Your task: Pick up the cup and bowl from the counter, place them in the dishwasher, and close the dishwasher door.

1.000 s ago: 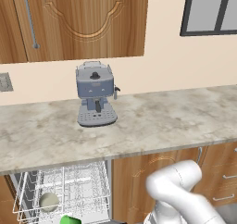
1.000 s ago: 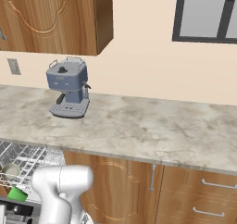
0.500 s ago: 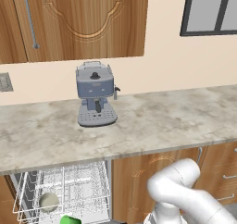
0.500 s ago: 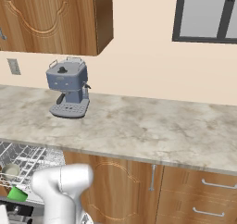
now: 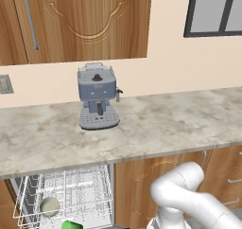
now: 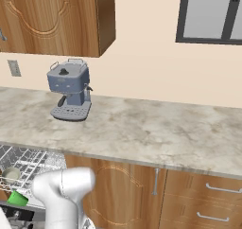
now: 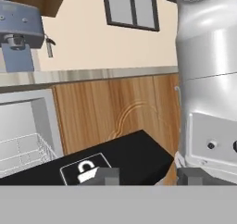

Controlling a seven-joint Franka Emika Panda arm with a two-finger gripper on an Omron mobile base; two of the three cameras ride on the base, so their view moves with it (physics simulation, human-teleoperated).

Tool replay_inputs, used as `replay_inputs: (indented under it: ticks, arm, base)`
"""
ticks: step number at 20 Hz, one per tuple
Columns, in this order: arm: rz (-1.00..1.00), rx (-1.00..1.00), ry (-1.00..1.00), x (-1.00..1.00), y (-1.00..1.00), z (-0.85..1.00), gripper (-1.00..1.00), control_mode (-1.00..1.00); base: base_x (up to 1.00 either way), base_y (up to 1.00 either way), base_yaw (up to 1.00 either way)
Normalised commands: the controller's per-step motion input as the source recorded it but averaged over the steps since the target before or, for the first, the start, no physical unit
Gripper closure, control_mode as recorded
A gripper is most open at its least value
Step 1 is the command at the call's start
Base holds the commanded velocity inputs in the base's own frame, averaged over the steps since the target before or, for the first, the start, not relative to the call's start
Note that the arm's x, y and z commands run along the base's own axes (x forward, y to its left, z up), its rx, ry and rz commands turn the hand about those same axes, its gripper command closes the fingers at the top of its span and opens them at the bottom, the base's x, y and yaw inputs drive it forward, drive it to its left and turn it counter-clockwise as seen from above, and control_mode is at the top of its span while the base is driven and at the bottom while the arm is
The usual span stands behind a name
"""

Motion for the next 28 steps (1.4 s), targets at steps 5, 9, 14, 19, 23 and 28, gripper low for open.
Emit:
replay_inputs:
  ticks: [5,9,14,19,23,28]
  arm:
    - [0.38,0.05,0.00,0.31,0.68,-0.88,-1.00,-1.00]
    - [0.39,0.04,0.00,0.22,0.86,-0.84,-1.00,-1.00]
    - [0.34,0.10,0.01,0.75,0.35,-0.98,-1.00,-1.00]
    - [0.28,0.16,0.03,0.99,0.00,-0.85,-1.00,-1.00]
    - [0.25,0.15,0.00,0.95,-0.04,-0.73,-1.00,-1.00]
    - [0.14,0.12,0.00,1.00,-0.54,-0.25,-1.00,-1.00]
  base:
    - [0.00,0.00,0.00]
    - [0.00,0.00,0.00]
    - [0.00,0.00,0.00]
    - [0.00,0.00,0.00]
    - [0.00,0.00,0.00]
    - [0.00,0.00,0.00]
